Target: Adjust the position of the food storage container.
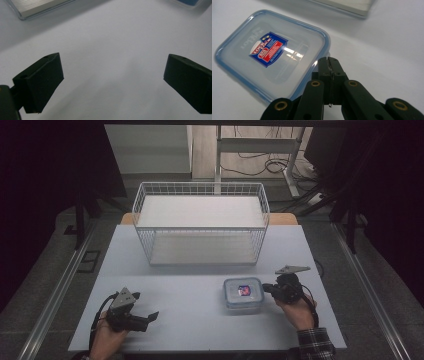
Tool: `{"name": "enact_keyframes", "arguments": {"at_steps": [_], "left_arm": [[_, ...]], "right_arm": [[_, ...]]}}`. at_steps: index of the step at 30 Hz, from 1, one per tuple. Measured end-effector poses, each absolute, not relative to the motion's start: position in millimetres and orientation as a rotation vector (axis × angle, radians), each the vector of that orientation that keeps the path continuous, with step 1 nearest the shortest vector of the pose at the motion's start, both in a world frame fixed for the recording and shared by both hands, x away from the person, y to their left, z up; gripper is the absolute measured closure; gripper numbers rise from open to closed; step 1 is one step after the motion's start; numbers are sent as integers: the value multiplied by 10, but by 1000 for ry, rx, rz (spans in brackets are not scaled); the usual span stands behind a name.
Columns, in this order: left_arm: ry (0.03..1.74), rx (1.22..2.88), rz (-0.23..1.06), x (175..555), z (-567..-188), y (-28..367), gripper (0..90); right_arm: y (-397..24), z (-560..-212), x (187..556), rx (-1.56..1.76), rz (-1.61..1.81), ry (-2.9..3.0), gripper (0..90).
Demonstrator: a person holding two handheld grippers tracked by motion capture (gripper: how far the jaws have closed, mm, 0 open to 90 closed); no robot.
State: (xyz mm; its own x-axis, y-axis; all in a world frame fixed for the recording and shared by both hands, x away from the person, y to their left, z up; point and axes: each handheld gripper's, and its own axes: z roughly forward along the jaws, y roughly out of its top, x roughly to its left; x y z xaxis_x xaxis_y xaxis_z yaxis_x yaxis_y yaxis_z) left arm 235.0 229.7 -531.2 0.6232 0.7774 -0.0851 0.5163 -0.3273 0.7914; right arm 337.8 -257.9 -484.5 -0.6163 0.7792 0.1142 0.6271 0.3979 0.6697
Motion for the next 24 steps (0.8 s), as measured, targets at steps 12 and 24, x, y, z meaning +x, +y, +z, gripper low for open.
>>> {"name": "enact_keyframes", "arguments": {"at_steps": [12,24], "left_arm": [[1022,2002,378,2352,-5310,2292,25],[1015,2001,358,2347,-5303,2266,36]], "right_arm": [[-2100,-4843,3271,1116,1100,2514,891],[-1676,-4873,3189,1011,1159,2573,891]]}}
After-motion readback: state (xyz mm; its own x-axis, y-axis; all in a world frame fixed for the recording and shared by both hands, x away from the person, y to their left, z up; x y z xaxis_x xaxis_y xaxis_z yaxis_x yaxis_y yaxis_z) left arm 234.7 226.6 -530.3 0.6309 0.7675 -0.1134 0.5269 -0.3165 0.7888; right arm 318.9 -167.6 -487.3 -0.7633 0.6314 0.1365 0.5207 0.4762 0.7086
